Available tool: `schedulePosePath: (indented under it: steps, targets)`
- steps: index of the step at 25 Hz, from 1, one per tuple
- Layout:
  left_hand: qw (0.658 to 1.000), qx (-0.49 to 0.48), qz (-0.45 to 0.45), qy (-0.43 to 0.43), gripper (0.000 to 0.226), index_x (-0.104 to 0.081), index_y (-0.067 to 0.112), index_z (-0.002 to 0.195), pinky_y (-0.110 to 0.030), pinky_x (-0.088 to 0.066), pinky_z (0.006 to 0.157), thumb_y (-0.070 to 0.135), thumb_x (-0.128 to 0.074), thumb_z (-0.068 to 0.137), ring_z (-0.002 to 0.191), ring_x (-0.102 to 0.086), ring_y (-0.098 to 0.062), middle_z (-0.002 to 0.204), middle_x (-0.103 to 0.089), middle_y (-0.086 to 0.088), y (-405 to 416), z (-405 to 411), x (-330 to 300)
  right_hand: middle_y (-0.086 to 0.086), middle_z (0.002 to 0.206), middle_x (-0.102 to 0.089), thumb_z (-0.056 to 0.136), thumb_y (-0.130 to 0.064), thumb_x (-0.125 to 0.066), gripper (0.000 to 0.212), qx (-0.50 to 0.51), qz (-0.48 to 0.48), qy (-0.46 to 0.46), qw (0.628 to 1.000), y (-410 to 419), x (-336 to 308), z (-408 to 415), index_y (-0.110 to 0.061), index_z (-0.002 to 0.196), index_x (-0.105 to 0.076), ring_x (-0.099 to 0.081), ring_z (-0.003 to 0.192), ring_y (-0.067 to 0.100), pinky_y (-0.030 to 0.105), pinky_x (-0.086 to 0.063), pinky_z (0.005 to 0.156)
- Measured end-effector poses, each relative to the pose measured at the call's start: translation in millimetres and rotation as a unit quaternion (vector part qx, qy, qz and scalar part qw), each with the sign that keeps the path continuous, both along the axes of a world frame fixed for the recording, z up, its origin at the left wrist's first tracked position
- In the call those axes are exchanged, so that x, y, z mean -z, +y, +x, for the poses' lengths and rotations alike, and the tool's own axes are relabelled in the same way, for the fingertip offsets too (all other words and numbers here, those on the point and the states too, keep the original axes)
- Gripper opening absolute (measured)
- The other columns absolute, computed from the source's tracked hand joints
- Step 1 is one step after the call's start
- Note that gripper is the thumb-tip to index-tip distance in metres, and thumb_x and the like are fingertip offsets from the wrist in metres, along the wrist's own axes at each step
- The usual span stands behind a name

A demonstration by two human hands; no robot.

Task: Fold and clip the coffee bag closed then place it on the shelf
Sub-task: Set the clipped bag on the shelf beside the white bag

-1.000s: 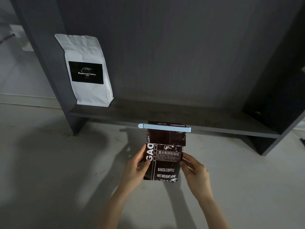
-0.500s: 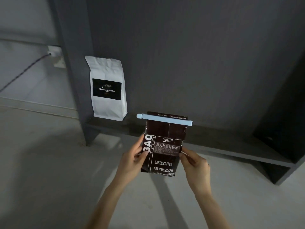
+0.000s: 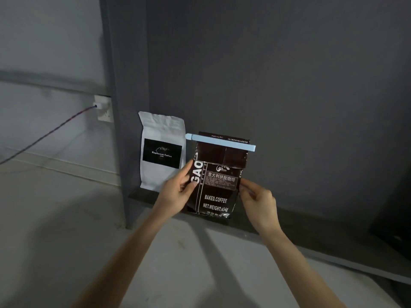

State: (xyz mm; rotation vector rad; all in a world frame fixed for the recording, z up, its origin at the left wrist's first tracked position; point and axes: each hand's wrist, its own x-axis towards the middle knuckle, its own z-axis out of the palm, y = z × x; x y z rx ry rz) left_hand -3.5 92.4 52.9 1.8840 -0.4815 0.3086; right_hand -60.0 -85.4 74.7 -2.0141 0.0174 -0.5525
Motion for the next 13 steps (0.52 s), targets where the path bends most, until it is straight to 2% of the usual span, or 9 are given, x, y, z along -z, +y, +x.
schedulePosePath:
  steps: [2, 3, 4, 6, 8, 9, 10, 12, 13]
  targets:
    - [1.000, -0.008, 0.017, -0.012, 0.060, -0.021, 0.014, 0.138, -0.002, -0.040, 0.083, 0.006, -0.050, 0.087, 0.105, -0.054, -0.005, 0.122, -0.060, -0.011, -1.1, 17.2, -7.1, 0.005, 0.095, -0.067, 0.091, -0.004, -0.038, 0.033, -0.004, 0.007, -0.004, 1.000, 1.7, -5.6, 15.6, -0.016, 0.114, -0.059, -0.062, 0.086, 0.020, 0.025, -0.049, 0.082]
    - [1.000, -0.009, 0.015, -0.013, 0.060, -0.021, 0.014, 0.138, 0.000, -0.040, 0.081, 0.006, -0.050, 0.087, 0.106, -0.053, -0.008, 0.122, -0.060, -0.011, -1.6, 25.5, -9.3, 0.006, 0.098, -0.067, 0.091, -0.003, -0.037, 0.034, -0.006, 0.005, -0.008, 1.000, 2.2, -7.6, 23.2, -0.016, 0.115, -0.058, -0.063, 0.090, 0.023, 0.030, -0.048, 0.084]
    - [1.000, -0.009, 0.006, -0.012, 0.059, -0.021, 0.014, 0.138, 0.003, -0.039, 0.078, 0.006, -0.050, 0.087, 0.106, -0.052, -0.008, 0.120, -0.059, -0.008, -2.0, 34.1, -10.8, 0.007, 0.100, -0.067, 0.090, -0.003, -0.037, 0.035, -0.008, 0.001, -0.012, 1.000, 1.8, -8.7, 32.0, -0.016, 0.116, -0.057, -0.063, 0.091, 0.024, 0.029, -0.049, 0.083]
    - [1.000, -0.013, -0.010, -0.007, 0.058, -0.022, 0.013, 0.138, 0.005, -0.039, 0.073, 0.005, -0.049, 0.087, 0.106, -0.051, -0.007, 0.114, -0.056, 0.000, -3.0, 51.1, -9.3, 0.007, 0.103, -0.067, 0.090, -0.004, -0.038, 0.035, -0.012, -0.007, -0.012, 1.000, -0.5, -7.4, 51.0, -0.015, 0.118, -0.056, -0.062, 0.084, 0.020, 0.013, -0.047, 0.069]
    - [0.999, -0.015, -0.021, 0.019, 0.055, -0.024, 0.011, 0.137, 0.003, -0.042, 0.071, 0.003, -0.048, 0.088, 0.106, -0.051, -0.010, 0.112, -0.053, 0.002, -5.6, 63.4, 2.7, 0.009, 0.103, -0.067, 0.090, -0.003, -0.039, 0.034, -0.015, -0.015, 0.014, 1.000, -2.8, 2.6, 65.6, -0.013, 0.118, -0.056, -0.062, 0.079, 0.021, 0.002, -0.041, 0.052]
    - [0.999, -0.021, -0.014, 0.037, 0.053, -0.025, 0.009, 0.137, 0.000, -0.044, 0.073, 0.003, -0.046, 0.088, 0.107, -0.052, -0.012, 0.114, -0.053, 0.000, -7.6, 66.9, 13.8, 0.010, 0.105, -0.067, 0.089, -0.002, -0.039, 0.034, -0.019, -0.021, 0.036, 0.999, -2.4, 11.9, 69.9, -0.012, 0.117, -0.056, -0.062, 0.082, 0.022, -0.001, -0.039, 0.050]
    - [0.998, -0.034, 0.000, 0.052, 0.050, -0.028, 0.008, 0.136, -0.006, -0.046, 0.078, 0.004, -0.044, 0.089, 0.110, -0.052, -0.016, 0.118, -0.054, -0.004, -10.0, 69.6, 27.0, 0.011, 0.107, -0.067, 0.089, 0.000, -0.039, 0.034, -0.025, -0.031, 0.057, 0.998, -1.0, 22.9, 72.4, -0.011, 0.117, -0.056, -0.061, 0.086, 0.021, -0.005, -0.037, 0.050]
    - [0.996, -0.056, 0.025, 0.065, 0.045, -0.032, 0.010, 0.134, -0.031, -0.048, 0.093, 0.009, -0.042, 0.091, 0.114, -0.054, -0.026, 0.126, -0.055, -0.013, -13.3, 73.2, 48.6, 0.008, 0.112, -0.066, 0.086, 0.004, -0.038, 0.041, -0.033, -0.050, 0.072, 0.996, 1.1, 42.1, 74.2, -0.015, 0.120, -0.052, -0.059, 0.093, 0.017, -0.008, -0.035, 0.055]
    - [0.995, -0.066, 0.028, 0.070, 0.043, -0.034, 0.011, 0.134, -0.041, -0.048, 0.096, 0.011, -0.042, 0.091, 0.113, -0.055, -0.028, 0.126, -0.056, -0.016, -14.8, 75.6, 53.0, 0.005, 0.113, -0.064, 0.086, 0.004, -0.038, 0.044, -0.036, -0.050, 0.072, 0.995, 1.0, 47.3, 76.0, -0.017, 0.123, -0.049, -0.057, 0.094, 0.013, -0.007, -0.036, 0.061]
